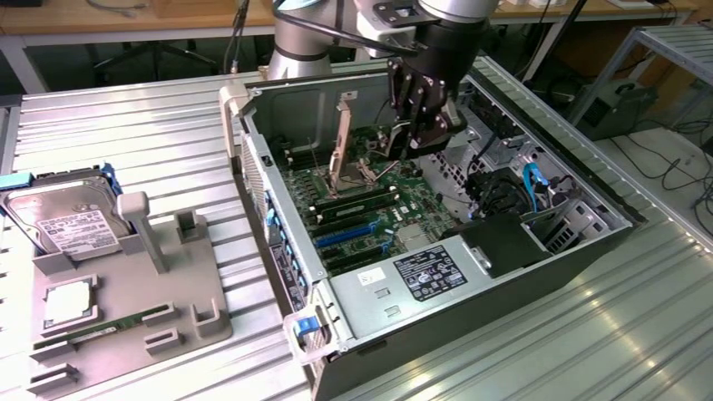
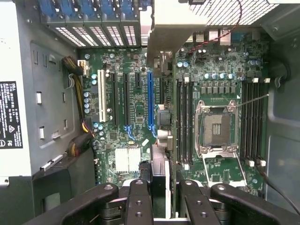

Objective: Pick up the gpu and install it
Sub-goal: 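Insert the gpu into the slot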

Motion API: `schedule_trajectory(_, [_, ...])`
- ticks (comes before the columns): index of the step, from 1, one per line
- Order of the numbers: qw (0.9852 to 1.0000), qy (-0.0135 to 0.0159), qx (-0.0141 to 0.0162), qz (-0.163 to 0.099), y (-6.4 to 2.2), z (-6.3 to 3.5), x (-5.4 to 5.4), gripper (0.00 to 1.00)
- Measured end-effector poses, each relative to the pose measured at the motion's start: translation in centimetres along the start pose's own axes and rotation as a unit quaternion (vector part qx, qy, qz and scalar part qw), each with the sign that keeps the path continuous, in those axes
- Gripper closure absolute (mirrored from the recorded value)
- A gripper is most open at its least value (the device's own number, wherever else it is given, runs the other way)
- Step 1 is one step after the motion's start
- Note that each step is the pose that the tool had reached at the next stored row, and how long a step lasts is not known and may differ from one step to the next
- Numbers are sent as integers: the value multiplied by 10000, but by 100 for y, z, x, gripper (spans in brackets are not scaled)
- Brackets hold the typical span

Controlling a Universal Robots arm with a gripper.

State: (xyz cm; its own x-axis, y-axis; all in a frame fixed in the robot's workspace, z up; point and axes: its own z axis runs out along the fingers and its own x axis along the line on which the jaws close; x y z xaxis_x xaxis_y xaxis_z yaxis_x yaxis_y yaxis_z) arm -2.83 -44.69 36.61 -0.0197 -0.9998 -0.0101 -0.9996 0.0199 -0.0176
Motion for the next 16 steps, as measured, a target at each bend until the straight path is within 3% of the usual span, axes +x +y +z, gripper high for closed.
schedule_trajectory(2, [10000,0,17,0,0,10,1,72])
schedule_trajectory(16, [10000,-13,18,0,1,49,6,72])
